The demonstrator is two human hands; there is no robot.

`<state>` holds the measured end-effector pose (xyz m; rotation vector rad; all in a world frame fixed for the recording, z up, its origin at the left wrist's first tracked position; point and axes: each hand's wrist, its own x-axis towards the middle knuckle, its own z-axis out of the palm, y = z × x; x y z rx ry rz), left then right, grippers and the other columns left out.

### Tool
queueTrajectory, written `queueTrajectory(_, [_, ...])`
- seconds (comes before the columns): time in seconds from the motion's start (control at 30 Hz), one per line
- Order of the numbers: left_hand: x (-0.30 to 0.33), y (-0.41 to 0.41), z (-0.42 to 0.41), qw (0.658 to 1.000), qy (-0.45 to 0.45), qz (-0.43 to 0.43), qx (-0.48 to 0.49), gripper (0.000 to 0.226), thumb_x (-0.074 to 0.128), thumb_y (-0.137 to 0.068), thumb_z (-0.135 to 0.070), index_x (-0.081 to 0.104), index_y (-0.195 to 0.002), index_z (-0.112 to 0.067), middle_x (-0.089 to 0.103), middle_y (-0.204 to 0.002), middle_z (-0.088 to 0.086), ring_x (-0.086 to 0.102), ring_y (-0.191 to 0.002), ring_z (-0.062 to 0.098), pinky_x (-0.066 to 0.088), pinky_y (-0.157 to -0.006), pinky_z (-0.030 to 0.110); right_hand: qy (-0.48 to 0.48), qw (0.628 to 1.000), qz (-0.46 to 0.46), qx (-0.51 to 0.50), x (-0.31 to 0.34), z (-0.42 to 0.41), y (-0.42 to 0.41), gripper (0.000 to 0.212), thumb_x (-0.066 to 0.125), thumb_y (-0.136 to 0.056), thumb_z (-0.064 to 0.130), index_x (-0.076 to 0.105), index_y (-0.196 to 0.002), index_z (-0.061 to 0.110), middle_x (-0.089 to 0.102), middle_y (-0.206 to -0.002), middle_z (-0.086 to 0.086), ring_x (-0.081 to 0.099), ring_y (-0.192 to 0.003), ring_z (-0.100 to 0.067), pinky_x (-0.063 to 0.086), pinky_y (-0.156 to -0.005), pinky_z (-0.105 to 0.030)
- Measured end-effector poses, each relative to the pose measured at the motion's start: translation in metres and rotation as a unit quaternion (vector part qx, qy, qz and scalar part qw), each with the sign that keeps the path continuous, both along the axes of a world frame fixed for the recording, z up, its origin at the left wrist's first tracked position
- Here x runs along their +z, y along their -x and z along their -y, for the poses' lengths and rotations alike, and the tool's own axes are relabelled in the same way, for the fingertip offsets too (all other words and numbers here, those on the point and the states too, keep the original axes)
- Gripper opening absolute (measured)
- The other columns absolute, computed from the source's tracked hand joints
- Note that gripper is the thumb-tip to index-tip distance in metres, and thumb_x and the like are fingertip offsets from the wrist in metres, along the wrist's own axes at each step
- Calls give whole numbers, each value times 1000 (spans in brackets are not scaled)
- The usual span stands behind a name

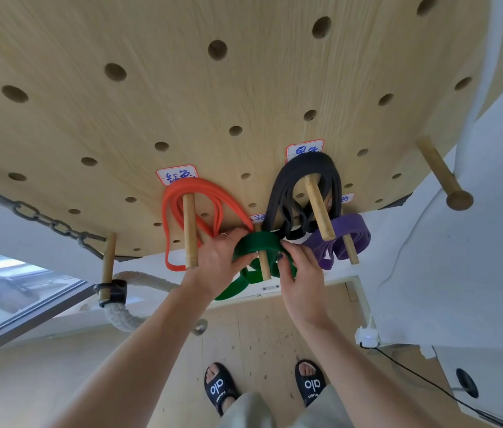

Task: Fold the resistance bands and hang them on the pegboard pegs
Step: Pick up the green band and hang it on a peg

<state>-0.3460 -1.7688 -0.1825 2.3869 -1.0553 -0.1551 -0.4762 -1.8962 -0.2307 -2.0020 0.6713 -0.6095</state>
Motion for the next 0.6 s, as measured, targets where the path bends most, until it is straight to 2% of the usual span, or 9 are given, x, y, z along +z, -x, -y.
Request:
queueTrajectory(0.1, [-3, 4, -1, 1000, -21, 6, 1, 40, 76, -90, -26, 63, -125, -11, 71, -96, 8, 67, -82, 27, 59, -75, 45, -12, 1000, 5, 0, 2, 2, 2, 34, 58, -100, 6, 65, -132, 14, 64, -118, 5, 59, -104, -2, 50, -91, -14])
queueTrajectory(0.17, [-6, 12, -1, 1000, -24, 11, 8, 40, 73, -91, -26, 58, -126, -13, 67, -101, 6, 66, -83, 26, 57, -72, 42, -22, 1000, 2, 1, 1, 5, 5, 36, 58, -100, 4, 64, -134, 14, 64, -120, 5, 60, -104, -2, 50, -91, -13])
queueTrajectory(0.27, [-10, 28, 0, 1000, 3, 6, 28, 38, 68, -94, -24, 53, -125, -9, 63, -104, 8, 63, -82, 24, 53, -64, 35, -49, 999, -17, 1, -5, 11, 13, 38, 55, -100, 4, 62, -136, 15, 66, -121, 5, 64, -109, -7, 53, -94, -19])
queueTrajectory(0.4, [-11, 39, 7, 997, 33, 15, 73, 31, 63, -97, -21, 53, -124, -8, 55, -112, 6, 49, -81, 15, 49, -64, 28, -68, 997, -30, -9, -10, 18, 26, 33, 56, -99, 1, 64, -129, 12, 70, -118, 5, 65, -112, -10, 52, -99, -25])
queueTrajectory(0.5, [-6, 45, 9, 995, 45, 38, 84, 30, 64, -96, -15, 54, -124, -9, 54, -114, 7, 53, -86, 22, 53, -66, 37, -94, 994, -55, -23, -11, 25, 36, 28, 56, -100, 3, 64, -126, 11, 68, -115, 7, 64, -110, -13, 52, -98, -27])
queueTrajectory(0.6, [1, 58, 7, 990, 62, 49, 116, 30, 62, -96, -13, 50, -123, -12, 53, -120, 6, 56, -83, 26, 51, -55, 36, -140, 986, -85, -40, -13, 33, 39, 23, 55, -101, 7, 64, -122, 12, 68, -115, 4, 64, -110, -15, 53, -98, -33])
